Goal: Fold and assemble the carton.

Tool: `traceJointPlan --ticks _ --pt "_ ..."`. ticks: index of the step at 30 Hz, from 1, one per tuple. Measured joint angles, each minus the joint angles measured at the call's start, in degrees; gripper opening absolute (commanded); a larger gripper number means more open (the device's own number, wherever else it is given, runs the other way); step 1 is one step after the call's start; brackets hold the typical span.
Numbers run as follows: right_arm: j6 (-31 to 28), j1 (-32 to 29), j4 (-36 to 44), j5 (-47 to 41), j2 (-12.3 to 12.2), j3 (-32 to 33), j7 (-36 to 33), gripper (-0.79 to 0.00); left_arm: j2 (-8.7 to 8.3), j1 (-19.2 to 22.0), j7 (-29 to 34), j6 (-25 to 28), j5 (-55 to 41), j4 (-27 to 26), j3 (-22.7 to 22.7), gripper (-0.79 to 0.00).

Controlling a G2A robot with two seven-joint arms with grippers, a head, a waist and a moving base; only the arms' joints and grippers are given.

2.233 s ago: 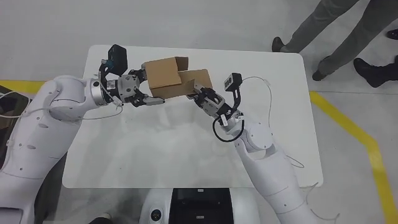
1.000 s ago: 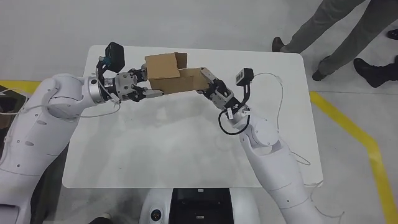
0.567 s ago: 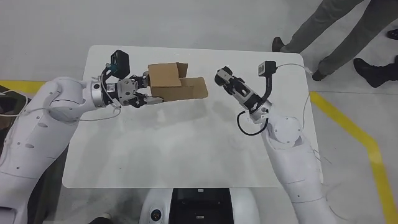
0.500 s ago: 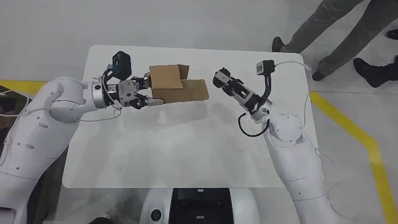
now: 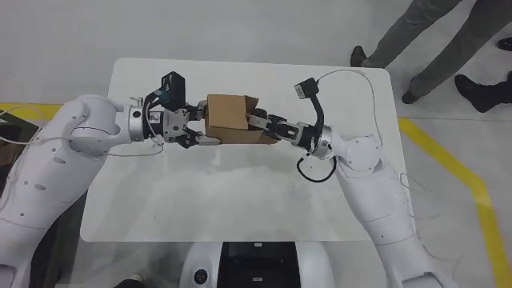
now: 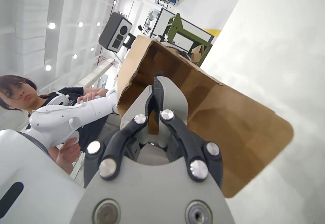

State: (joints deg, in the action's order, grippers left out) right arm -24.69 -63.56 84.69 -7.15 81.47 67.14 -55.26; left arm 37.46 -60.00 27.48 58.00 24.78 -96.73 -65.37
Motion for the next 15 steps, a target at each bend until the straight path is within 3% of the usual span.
traceJointPlan --ticks 15 --pt "-0.6 3.1 -2.8 -5.3 -0.5 -3.5 -5.5 -0.785 -1.95 4.5 2.7 0.0 -4.9 -1.6 7.1 -0.249"
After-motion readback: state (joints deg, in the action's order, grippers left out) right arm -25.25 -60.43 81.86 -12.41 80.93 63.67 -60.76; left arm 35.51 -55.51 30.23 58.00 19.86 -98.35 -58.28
